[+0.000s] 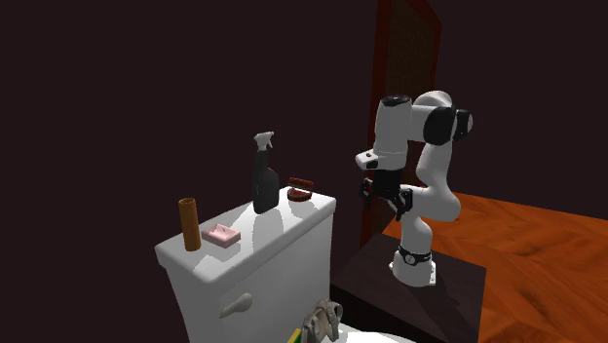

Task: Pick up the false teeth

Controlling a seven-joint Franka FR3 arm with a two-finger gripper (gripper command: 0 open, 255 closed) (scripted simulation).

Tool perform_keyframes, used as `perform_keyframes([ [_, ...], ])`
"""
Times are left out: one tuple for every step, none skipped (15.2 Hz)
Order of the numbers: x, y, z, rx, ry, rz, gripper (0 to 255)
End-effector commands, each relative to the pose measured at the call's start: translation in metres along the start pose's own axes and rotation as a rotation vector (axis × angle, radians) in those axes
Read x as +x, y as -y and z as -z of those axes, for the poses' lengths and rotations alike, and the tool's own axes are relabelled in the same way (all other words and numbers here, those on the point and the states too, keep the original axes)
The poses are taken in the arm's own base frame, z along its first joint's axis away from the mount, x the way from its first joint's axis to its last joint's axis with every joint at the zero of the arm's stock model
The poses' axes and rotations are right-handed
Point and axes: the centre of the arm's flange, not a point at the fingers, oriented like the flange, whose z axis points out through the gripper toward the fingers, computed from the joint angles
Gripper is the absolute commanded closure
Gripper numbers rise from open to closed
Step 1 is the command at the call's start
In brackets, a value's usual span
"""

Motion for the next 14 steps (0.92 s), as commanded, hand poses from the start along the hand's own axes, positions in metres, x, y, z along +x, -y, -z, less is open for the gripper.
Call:
perform_keyframes([
  [0.000, 0.000, 0.000, 0.000, 0.000, 0.000, 0],
  [0.002, -0.013, 0.005, 0.005, 0.006, 0.012, 0],
  [0.005, -0.026, 0.009, 0.009, 0.013, 0.024, 0],
  [0.007, -0.039, 0.014, 0.014, 0.019, 0.035, 0],
  [0.010, -0.052, 0.018, 0.018, 0.025, 0.047, 0],
  [0.013, -0.065, 0.022, 0.023, 0.032, 0.059, 0],
  [0.016, -0.078, 0.027, 0.027, 0.038, 0.071, 0],
  [0.020, -0.091, 0.031, 0.032, 0.044, 0.082, 0],
  [0.023, -0.104, 0.035, 0.036, 0.050, 0.094, 0],
  [0.027, -0.117, 0.039, 0.041, 0.057, 0.106, 0],
  [0.031, -0.129, 0.043, 0.046, 0.063, 0.118, 0],
  [0.035, -0.142, 0.047, 0.050, 0.069, 0.129, 0],
  [0.039, -0.155, 0.050, 0.055, 0.076, 0.141, 0],
  [0.043, -0.168, 0.054, 0.059, 0.082, 0.153, 0],
])
